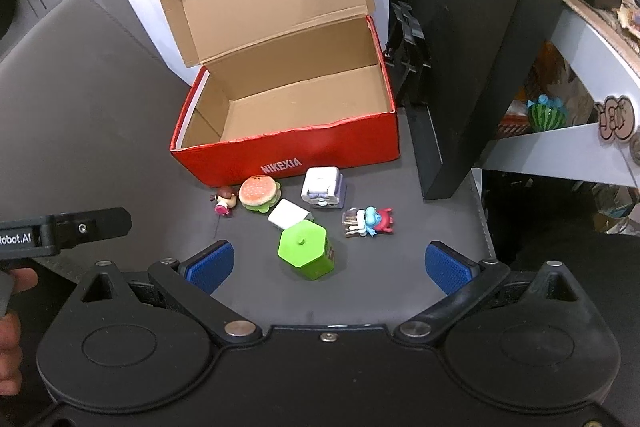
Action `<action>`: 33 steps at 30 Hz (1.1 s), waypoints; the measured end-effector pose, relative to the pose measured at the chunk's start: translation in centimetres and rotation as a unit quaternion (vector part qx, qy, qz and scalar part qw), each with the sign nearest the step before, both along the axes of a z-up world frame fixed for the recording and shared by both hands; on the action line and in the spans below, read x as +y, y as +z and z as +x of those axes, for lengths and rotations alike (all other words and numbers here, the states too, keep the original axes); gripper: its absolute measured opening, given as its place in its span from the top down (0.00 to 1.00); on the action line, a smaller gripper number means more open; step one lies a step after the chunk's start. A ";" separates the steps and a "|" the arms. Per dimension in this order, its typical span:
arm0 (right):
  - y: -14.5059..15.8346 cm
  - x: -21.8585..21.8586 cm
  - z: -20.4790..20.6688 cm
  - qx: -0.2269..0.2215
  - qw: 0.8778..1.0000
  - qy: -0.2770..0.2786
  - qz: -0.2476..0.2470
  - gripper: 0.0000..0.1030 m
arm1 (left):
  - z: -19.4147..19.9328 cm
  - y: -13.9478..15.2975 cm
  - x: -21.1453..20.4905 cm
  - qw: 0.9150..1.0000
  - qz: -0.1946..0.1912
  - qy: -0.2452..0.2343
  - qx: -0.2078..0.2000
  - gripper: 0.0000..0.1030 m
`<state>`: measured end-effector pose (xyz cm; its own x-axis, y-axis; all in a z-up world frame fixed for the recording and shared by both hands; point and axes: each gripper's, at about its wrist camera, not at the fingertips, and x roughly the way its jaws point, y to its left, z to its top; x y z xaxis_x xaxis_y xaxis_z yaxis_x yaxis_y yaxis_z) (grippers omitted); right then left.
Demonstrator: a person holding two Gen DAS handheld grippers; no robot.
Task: Organize objects
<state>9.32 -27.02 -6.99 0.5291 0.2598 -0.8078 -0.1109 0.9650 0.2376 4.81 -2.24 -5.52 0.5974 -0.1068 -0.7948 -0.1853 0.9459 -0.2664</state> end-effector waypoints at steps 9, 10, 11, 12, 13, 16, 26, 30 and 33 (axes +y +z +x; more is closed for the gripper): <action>-1.9 0.2 1.1 0.018 1.000 -0.005 0.019 0.00 | 2.1 -1.7 0.3 0.999 -0.015 0.024 0.020 0.11; -2.2 0.3 1.2 0.021 1.000 -0.004 0.019 0.00 | 2.3 -2.0 0.3 0.999 -0.018 0.028 0.023 0.11; -2.5 0.4 1.3 0.024 0.999 -0.004 0.021 0.00 | 2.6 -2.2 0.4 0.999 -0.021 0.031 0.026 0.11; -2.7 0.5 1.5 0.028 0.999 -0.004 0.024 0.00 | 2.9 -2.5 0.5 0.999 -0.024 0.034 0.029 0.11; -3.0 0.6 1.6 0.030 0.999 -0.004 0.027 0.00 | 3.2 -2.8 0.5 0.998 -0.027 0.037 0.032 0.11; -3.8 0.9 2.1 0.036 0.999 -0.003 0.030 0.02 | 3.9 -3.6 0.8 0.997 -0.038 0.048 0.038 0.12; -6.4 1.7 4.0 0.058 0.997 -0.011 0.056 0.09 | 6.8 -5.9 1.0 0.993 -0.066 0.081 0.063 0.14; -7.3 2.1 4.6 0.067 0.996 -0.016 0.060 0.13 | 8.1 -6.9 1.1 0.990 -0.077 0.092 0.074 0.14; -8.0 2.4 5.0 0.071 0.995 -0.019 0.061 0.14 | 9.1 -7.6 1.2 0.988 -0.084 0.099 0.080 0.14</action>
